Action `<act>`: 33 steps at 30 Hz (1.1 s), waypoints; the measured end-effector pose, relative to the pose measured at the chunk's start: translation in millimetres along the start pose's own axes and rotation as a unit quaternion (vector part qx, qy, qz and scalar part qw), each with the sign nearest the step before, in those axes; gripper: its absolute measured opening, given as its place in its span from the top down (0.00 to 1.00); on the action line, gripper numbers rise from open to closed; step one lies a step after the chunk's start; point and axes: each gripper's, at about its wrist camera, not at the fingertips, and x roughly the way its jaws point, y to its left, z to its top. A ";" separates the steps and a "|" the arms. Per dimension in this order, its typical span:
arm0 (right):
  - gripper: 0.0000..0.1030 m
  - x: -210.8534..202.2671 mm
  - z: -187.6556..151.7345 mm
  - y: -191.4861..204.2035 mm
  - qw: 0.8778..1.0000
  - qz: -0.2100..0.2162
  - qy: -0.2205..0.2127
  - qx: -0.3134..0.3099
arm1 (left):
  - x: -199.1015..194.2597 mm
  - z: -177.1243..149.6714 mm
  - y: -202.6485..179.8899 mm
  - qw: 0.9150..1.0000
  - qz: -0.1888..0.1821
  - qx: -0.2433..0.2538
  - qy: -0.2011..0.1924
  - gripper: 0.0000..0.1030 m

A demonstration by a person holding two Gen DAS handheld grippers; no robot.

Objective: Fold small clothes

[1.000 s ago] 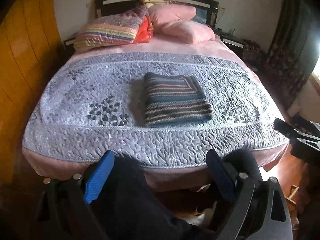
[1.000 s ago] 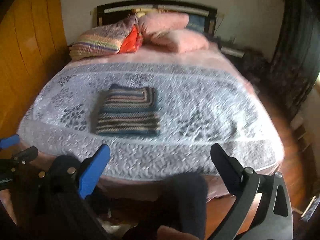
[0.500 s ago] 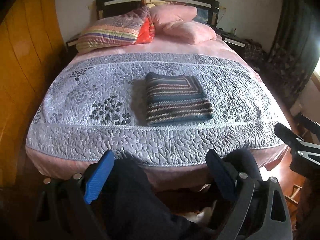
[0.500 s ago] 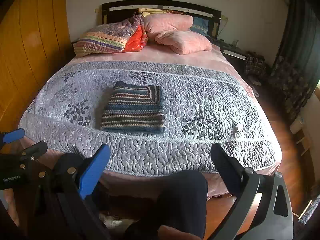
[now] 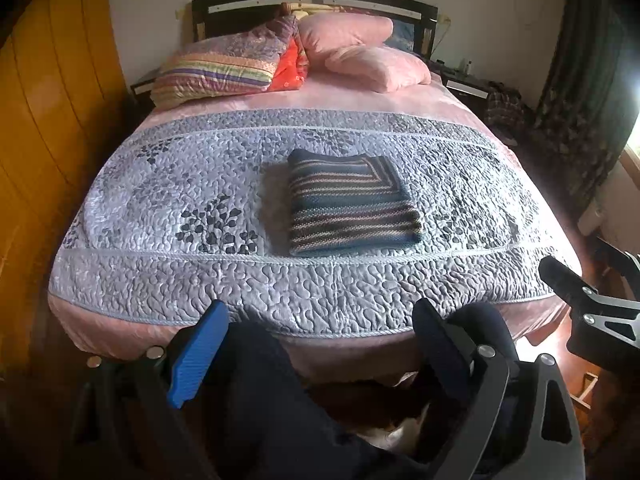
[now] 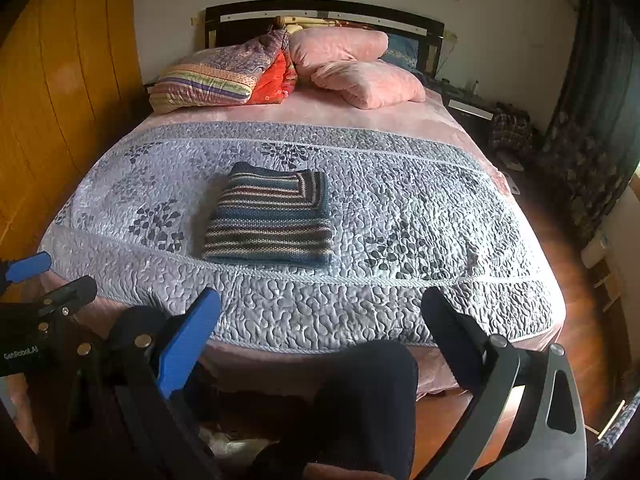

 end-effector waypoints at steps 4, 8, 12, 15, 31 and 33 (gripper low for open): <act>0.03 0.8 0.1 1.1 1.000 0.001 0.000 0.001 | 0.1 1.9 -1.4 1.000 0.003 0.000 -0.003 0.09; 0.03 0.3 0.7 1.7 1.000 0.003 -0.003 0.000 | 0.1 1.4 -2.3 1.000 0.003 0.000 -0.003 0.09; 0.03 -0.7 2.7 1.9 1.000 0.000 -0.011 0.000 | -0.9 1.7 -3.2 1.000 0.005 -0.001 -0.007 0.09; 0.03 0.8 3.9 2.0 1.000 0.000 -0.010 -0.001 | -0.9 1.3 -3.5 1.000 0.004 -0.003 -0.007 0.09; 0.03 3.0 7.6 3.5 1.000 0.000 -0.014 -0.001 | -2.1 1.1 -4.4 1.000 0.007 -0.005 -0.007 0.09; 0.03 2.9 7.4 3.9 1.000 0.000 -0.015 -0.001 | -2.1 1.4 -5.0 1.000 0.007 -0.003 -0.007 0.09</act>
